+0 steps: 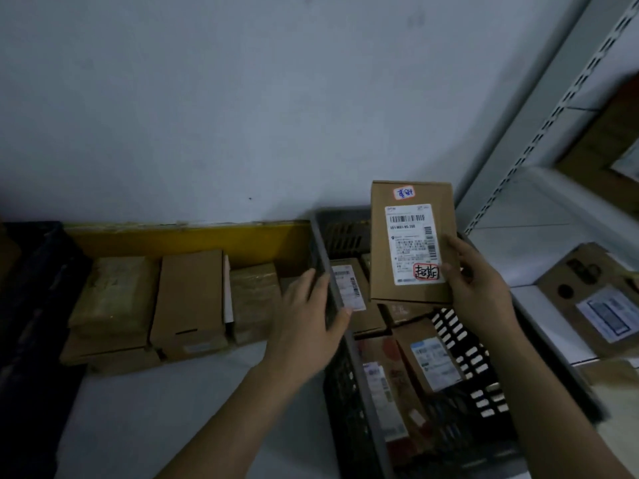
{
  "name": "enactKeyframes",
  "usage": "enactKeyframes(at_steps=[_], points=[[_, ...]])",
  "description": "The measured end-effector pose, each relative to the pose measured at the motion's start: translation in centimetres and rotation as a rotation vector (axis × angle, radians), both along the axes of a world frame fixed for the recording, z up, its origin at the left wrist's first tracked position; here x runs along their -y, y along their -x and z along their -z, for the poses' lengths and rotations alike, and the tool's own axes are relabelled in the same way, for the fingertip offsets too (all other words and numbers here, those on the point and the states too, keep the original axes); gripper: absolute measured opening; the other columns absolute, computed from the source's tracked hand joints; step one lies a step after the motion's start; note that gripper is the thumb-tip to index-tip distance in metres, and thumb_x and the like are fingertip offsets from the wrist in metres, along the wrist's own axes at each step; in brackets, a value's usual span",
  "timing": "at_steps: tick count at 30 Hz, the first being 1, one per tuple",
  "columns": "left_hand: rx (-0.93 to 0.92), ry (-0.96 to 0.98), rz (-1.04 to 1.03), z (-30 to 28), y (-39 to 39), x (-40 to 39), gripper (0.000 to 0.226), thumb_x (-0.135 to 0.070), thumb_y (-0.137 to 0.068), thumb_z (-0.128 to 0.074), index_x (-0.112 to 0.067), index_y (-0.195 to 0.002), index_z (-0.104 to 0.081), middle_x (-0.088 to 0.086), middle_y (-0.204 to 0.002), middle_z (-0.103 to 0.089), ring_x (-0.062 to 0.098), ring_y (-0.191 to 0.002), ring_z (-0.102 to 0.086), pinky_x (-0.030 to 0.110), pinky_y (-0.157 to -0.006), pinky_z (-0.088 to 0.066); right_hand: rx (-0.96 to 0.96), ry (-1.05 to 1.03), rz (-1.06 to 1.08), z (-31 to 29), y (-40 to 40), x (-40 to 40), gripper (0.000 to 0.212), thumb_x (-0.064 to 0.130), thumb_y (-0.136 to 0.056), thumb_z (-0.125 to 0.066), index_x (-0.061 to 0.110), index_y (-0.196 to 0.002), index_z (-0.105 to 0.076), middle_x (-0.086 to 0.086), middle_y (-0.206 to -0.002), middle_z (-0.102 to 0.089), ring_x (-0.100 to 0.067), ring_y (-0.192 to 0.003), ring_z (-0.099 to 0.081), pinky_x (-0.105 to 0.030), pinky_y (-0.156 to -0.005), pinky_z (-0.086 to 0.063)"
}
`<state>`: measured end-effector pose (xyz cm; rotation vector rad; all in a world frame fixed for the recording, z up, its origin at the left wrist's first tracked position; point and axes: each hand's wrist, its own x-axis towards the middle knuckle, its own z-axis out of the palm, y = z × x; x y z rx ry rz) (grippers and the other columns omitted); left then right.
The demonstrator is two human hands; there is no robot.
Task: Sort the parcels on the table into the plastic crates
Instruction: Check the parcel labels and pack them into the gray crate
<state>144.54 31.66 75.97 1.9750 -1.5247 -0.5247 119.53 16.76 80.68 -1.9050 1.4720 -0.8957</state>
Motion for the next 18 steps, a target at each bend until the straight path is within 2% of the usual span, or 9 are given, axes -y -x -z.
enactKeyframes(at_steps=[3, 9, 13, 16, 18], points=[[0.089, -0.099, -0.015, 1.1, 2.9, 1.7, 0.089, -0.071, -0.104, -0.038, -0.025, -0.171, -0.002, -0.002, -0.179, 0.008, 0.022, -0.164, 0.004, 0.046, -0.133, -0.009, -0.101, -0.036, -0.067, 3.5, 1.0, 4.2, 0.046, 0.035, -0.110, -0.059, 0.042, -0.155, -0.054, 0.000, -0.142, -0.068, -0.018, -0.120, -0.067, -0.039, -0.098, -0.059], [0.196, -0.220, -0.138, 2.5, 6.8, 3.4, 0.101, -0.074, -0.102, -0.036, -0.017, -0.169, 0.014, -0.002, -0.173, 0.033, 0.021, -0.163, 0.019, 0.044, -0.132, -0.003, -0.263, -0.090, -0.279, 10.9, -2.5, 8.3, 0.053, 0.028, -0.110, -0.058, 0.042, -0.160, -0.047, -0.009, -0.141, -0.065, -0.030, -0.117, -0.068, -0.032, -0.089, -0.053], [0.248, -0.244, -0.190, 2.7, 7.3, 3.4, 0.095, -0.070, -0.104, -0.034, -0.020, -0.169, 0.014, -0.007, -0.173, 0.033, 0.020, -0.163, 0.020, 0.046, -0.132, -0.003, -0.330, -0.158, -0.326, 14.3, -4.7, 8.6, 0.053, 0.027, -0.110, -0.056, 0.038, -0.161, -0.047, -0.009, -0.138, -0.067, -0.031, -0.120, -0.066, -0.034, -0.089, -0.052], [0.284, -0.257, -0.207, 2.7, 7.5, 3.4, 0.092, -0.067, -0.105, -0.033, -0.022, -0.169, 0.016, -0.009, -0.173, 0.032, 0.019, -0.162, 0.022, 0.047, -0.133, -0.002, -0.343, -0.195, -0.374, 16.1, -5.9, 8.4, 0.057, 0.023, -0.108, -0.053, 0.037, -0.162, -0.043, -0.010, -0.131, -0.070, -0.032, -0.114, -0.068, -0.041, -0.090, -0.057], [0.304, -0.271, -0.211, 2.8, 7.4, 3.4, 0.092, -0.065, -0.106, -0.033, -0.022, -0.169, 0.017, -0.008, -0.173, 0.032, 0.019, -0.162, 0.023, 0.048, -0.134, -0.002, -0.451, -0.159, -0.409, 17.1, -6.6, 7.8, 0.057, 0.026, -0.106, -0.052, 0.034, -0.162, -0.040, -0.014, -0.125, -0.068, -0.037, -0.115, -0.065, -0.047, -0.091, -0.056]])
